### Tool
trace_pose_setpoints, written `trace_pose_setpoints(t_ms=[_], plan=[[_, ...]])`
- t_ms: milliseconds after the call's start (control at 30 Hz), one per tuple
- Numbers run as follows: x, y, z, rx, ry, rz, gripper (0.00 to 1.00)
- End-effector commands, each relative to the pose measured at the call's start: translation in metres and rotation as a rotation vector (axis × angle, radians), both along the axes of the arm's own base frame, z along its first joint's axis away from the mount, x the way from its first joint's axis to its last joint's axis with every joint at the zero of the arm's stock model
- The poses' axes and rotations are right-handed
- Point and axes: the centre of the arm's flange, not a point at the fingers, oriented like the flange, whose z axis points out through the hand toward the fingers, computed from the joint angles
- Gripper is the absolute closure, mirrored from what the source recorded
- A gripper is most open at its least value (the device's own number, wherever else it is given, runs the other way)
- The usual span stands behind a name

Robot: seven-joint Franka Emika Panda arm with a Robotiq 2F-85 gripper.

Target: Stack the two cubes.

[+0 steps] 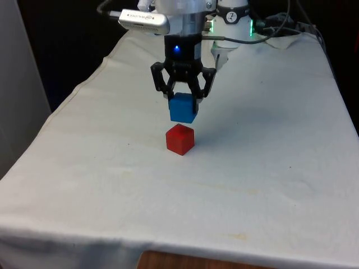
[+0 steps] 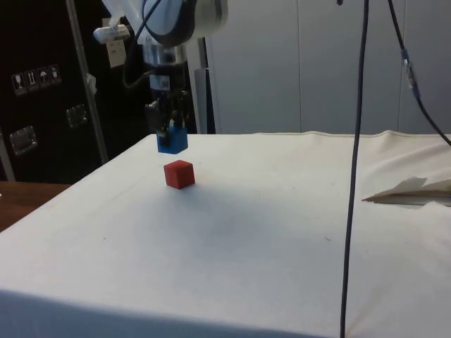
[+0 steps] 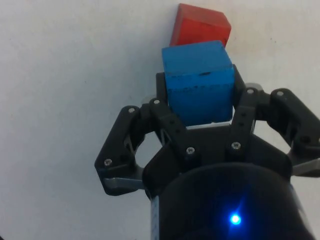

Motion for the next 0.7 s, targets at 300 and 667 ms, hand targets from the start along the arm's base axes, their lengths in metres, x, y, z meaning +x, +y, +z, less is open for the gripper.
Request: trace_pose_setpoints(t_ms=[300, 667], plan=[[0.0, 0.002, -0.013, -0.004, 0.005, 0.004, 0.97], [0.0, 0.001, -0.028, -0.01, 0.012, 0.007, 0.97]])
